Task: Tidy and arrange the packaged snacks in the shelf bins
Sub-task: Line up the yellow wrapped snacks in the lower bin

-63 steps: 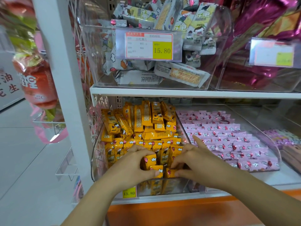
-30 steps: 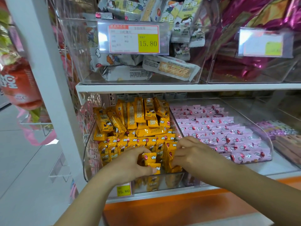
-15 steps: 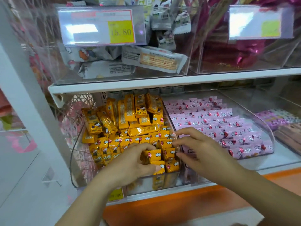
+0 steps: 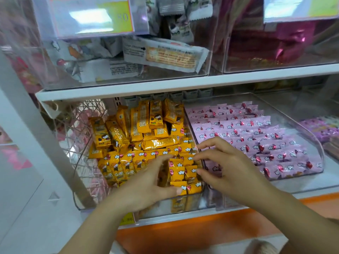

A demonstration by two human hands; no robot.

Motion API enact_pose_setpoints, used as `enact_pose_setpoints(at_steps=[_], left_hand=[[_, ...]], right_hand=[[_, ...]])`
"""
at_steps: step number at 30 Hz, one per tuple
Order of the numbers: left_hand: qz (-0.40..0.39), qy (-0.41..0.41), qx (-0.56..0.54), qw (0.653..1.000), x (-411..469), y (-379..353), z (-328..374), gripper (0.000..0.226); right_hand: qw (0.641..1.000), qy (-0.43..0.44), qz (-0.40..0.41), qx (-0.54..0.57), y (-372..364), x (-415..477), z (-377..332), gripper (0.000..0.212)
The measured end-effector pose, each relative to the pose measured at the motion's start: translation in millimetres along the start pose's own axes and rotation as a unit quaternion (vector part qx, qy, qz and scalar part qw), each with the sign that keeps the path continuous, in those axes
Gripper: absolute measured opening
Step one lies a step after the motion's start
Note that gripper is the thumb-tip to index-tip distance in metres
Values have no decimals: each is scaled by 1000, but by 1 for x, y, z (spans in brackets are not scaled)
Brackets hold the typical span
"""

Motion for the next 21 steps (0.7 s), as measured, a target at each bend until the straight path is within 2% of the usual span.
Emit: enact_pose_setpoints(at_steps=[3, 5, 11, 14, 17, 21], left_hand=[[32, 36, 33, 998, -1, 3, -3, 106], [33, 70, 14, 997, -2, 4, -9, 111], [-37, 152, 35, 987, 3, 2, -6, 94], [-55, 141, 5, 988, 6, 2, -9, 83], [-62, 118, -24, 991, 8, 0, -13, 87], [-63, 103, -39, 992, 15, -2, -12, 70]], right_hand=[[1000, -10, -14, 5, 3, 6, 5, 27], [999, -17, -31, 9, 5, 10, 6, 27], [998, -38, -53, 26, 4, 12, 3, 32], [997, -44, -48, 34, 4, 11, 2, 32], [997, -48, -52, 31, 4, 10, 3, 31], [997, -53, -57, 8, 3, 11, 1, 29]])
Point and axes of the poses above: each hand's wrist, its own x-axis towards the middle knuckle, its own y-axis out of the back of the hand, z = x × y, the point moved 4 cm from there along x, towards the middle knuckle, and after that the axes turned 6 degrees about -z, right-handed, at the moved point
